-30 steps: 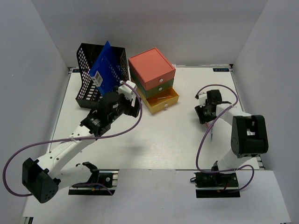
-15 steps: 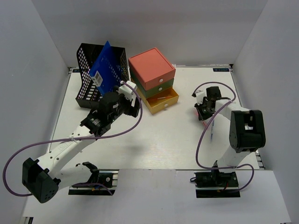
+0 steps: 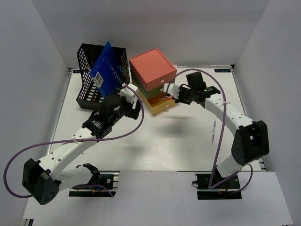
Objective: Organize the desk
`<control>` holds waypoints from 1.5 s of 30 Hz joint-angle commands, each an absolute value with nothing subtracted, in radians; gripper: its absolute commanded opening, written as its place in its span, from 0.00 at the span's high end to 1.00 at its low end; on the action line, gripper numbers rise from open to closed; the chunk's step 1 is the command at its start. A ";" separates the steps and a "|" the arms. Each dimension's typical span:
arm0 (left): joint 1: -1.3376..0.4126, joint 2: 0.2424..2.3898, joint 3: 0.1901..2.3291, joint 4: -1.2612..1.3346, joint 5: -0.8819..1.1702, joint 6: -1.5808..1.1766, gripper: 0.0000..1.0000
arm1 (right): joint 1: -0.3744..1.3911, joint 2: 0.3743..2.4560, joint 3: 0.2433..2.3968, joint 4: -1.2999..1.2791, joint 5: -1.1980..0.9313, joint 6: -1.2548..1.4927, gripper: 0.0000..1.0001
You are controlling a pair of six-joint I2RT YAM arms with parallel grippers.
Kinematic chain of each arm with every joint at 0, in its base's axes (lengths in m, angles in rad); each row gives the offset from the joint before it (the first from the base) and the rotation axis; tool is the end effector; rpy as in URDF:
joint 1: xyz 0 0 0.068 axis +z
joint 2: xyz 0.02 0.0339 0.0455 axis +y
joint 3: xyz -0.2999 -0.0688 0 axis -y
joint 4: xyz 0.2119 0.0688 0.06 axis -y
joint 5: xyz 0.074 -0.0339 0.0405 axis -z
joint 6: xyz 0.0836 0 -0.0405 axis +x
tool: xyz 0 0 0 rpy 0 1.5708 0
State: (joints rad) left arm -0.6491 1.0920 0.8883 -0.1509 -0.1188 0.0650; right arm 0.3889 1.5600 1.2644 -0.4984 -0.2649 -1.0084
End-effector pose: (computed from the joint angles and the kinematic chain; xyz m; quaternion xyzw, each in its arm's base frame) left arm 0.2041 -0.1425 0.3411 0.2546 0.7795 -0.1175 0.5602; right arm 0.3113 0.1512 0.2987 -0.6284 0.6703 0.0020 0.3948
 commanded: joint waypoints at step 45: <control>-0.646 0.996 0.828 -0.071 -0.112 0.084 0.13 | 0.013 1.576 1.255 -0.647 -0.256 -0.083 0.58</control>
